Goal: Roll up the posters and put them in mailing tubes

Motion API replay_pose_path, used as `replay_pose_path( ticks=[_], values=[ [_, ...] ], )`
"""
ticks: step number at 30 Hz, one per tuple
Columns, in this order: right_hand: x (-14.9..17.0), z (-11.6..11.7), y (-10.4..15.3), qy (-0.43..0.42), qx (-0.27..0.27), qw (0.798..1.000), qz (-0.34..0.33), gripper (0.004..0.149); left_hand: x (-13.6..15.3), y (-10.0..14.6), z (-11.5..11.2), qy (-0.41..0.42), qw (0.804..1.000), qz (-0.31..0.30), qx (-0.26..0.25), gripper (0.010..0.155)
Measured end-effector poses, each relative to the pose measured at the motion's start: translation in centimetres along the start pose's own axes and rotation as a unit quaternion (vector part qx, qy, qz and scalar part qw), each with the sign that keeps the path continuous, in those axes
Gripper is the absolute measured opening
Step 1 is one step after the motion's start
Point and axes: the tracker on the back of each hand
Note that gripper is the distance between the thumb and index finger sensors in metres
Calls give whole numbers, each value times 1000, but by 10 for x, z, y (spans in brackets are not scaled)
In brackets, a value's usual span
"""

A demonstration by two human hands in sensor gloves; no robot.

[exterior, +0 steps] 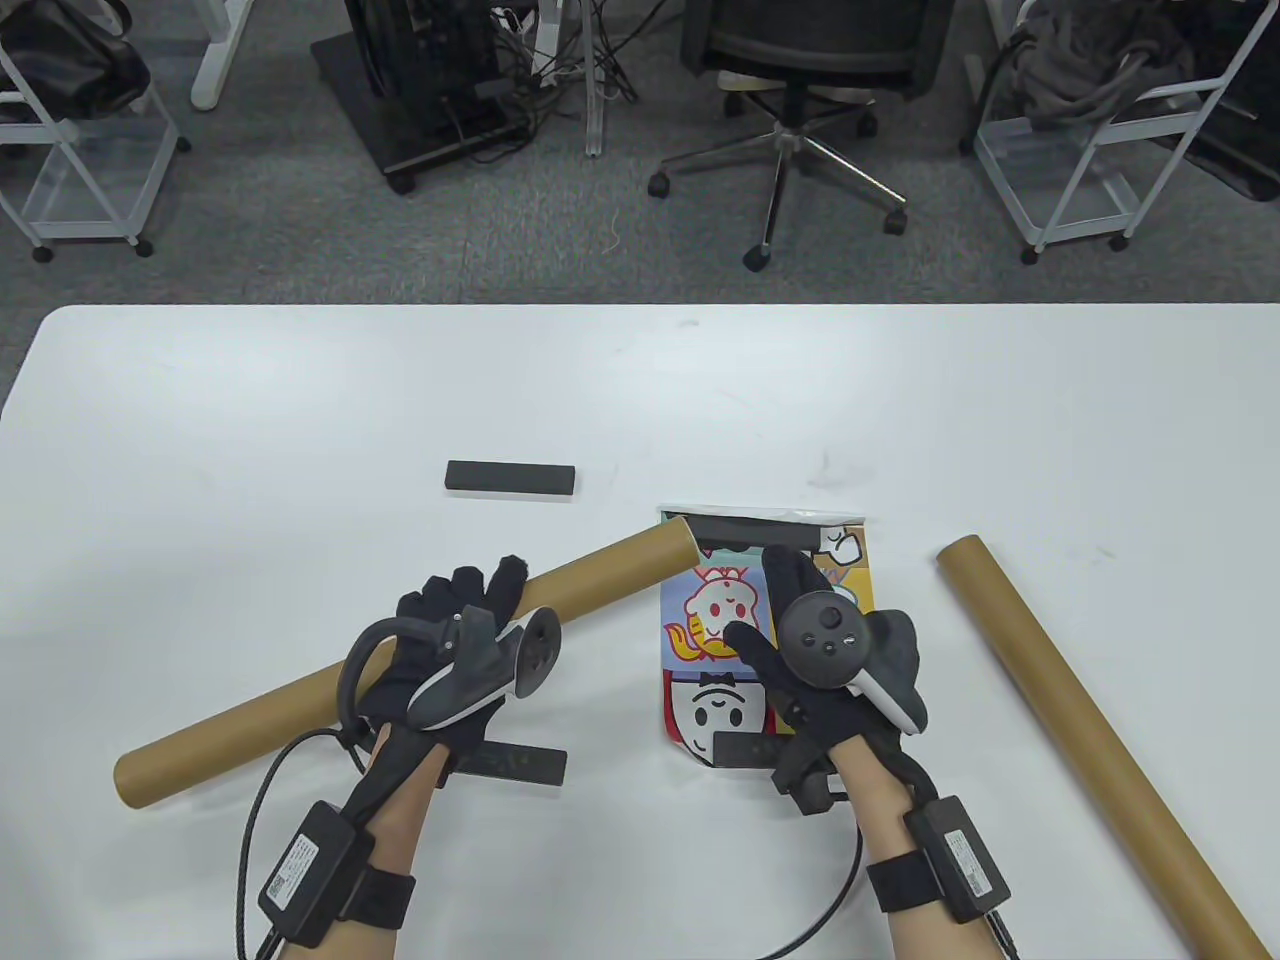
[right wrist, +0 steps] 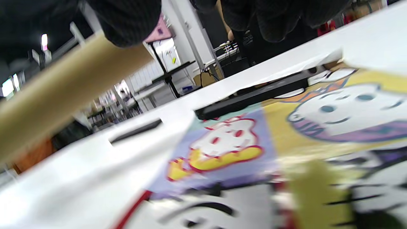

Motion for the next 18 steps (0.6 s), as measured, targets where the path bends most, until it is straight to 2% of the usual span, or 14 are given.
replay_pose_path(
  ticks=[4,11,18],
  values=[
    [-7,7,-2,67,-16,998,-4,84,11,-1,0,28,999,24,9,88],
    [-11,10,-1,71,-26,997,-12,83,39,-8,-8,57,993,90,54,88],
    [-9,11,-1,61,-31,998,-8,82,71,-11,-22,95,978,168,85,89]
  ],
)
Point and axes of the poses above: the tracker on the back of each hand, its own x axis roughly to the little-finger side, its own y axis roughly from the fingertips to the wrist, z = x × y, and after that the axes turned 5 degrees about y, right-handed
